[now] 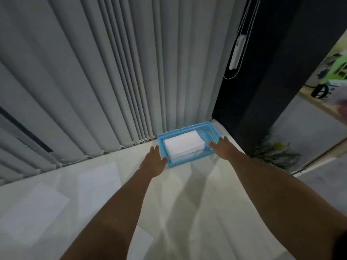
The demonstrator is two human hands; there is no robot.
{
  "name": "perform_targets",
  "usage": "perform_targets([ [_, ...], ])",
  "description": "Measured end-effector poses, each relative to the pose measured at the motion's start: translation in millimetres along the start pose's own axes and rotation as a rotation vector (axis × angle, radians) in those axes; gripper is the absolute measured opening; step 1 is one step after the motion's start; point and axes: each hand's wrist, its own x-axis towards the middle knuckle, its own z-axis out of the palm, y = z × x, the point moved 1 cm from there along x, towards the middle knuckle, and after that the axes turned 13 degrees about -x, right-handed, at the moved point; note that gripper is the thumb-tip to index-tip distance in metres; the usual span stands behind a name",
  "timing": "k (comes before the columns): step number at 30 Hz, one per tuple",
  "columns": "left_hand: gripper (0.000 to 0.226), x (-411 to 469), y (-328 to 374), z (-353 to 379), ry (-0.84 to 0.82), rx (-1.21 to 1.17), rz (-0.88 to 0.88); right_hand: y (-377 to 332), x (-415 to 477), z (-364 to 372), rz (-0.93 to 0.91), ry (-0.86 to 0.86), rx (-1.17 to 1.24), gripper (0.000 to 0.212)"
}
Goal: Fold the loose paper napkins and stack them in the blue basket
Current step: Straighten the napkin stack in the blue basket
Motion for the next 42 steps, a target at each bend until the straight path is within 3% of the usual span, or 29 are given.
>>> perform_targets([
  [5,0.079,12,-14,25,-0.004,-0.128,-0.146,9,14,5,-0.005,-0.007,0.064,0.072],
  [9,0.063,12,-17,40,0.022,-0.153,-0.087,16,24,17,-0.029,0.014,0.121,0.072],
  [11,0.055,13,-12,44,0.015,-0.278,-0.089,18,27,21,-0.027,0.038,0.132,0.072],
  [19,0.048,22,1,45,0.005,-0.542,-0.127,23,38,29,-0.016,0.204,0.199,0.058],
  [25,0.051,10,-12,39,0.042,-0.550,-0.135,28,20,40,-0.023,0.233,0.298,0.030],
  [30,0.037,-35,1,15,0.065,-0.546,-0.091,16,-18,48,-0.014,0.246,0.314,0.033],
  [34,0.039,-65,-12,4,0.066,-0.519,-0.066,8,-56,64,0.021,0.251,0.332,0.046],
  [42,0.046,-108,-57,-6,0.013,-0.467,-0.105,-2,-136,103,0.113,0.246,0.363,0.043],
])
